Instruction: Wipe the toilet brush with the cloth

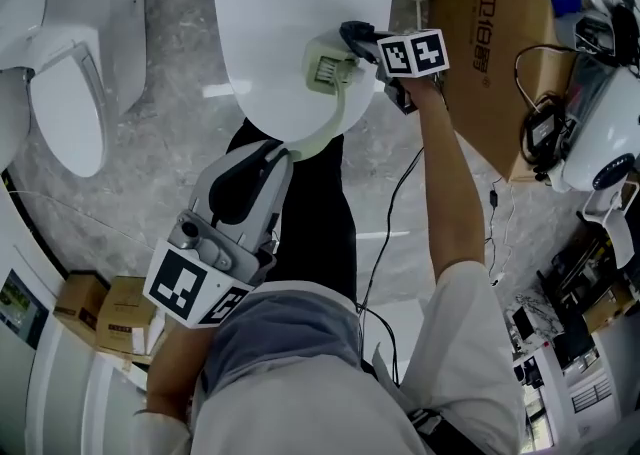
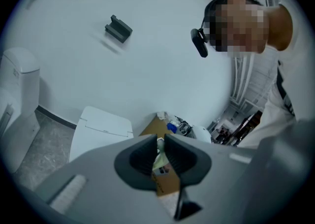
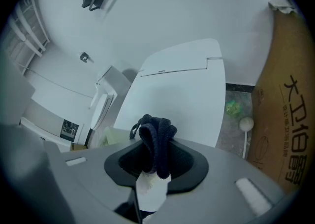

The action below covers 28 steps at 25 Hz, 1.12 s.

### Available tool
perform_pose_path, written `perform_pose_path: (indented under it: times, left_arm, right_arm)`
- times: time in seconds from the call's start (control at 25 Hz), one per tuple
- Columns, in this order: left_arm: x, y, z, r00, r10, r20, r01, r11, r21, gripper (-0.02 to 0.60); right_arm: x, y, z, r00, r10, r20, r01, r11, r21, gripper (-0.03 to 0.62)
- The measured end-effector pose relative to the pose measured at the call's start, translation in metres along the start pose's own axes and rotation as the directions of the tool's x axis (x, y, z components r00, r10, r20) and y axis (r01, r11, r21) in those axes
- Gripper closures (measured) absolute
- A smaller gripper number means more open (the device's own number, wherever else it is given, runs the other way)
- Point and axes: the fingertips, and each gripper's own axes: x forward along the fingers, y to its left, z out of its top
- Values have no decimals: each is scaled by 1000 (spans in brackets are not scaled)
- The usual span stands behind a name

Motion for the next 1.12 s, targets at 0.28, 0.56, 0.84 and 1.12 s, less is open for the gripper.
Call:
perform_pose_path:
  times: [0.28, 0.56, 0.84, 1.12]
  left_arm:
    - [0, 4, 2, 1000, -10, 12, 10, 1000, -12, 581]
    - [-1, 4, 2, 1000, -19, 19, 20, 1000, -18, 581]
    - [0, 5, 3, 999, -25, 26, 25, 1000, -16, 581]
    - [1, 5, 5, 999, -33, 29, 34, 999, -18, 581]
  right_arm:
    - [10, 7, 10, 1000, -5, -25, 5, 1000, -22, 497]
    - [20, 14, 19, 1000, 6, -18, -6, 1000, 3, 497]
    - [31, 25, 28, 1000, 22, -20, -22, 1000, -2, 497]
    - [42, 38, 36, 999, 41, -35, -42, 999, -28, 497]
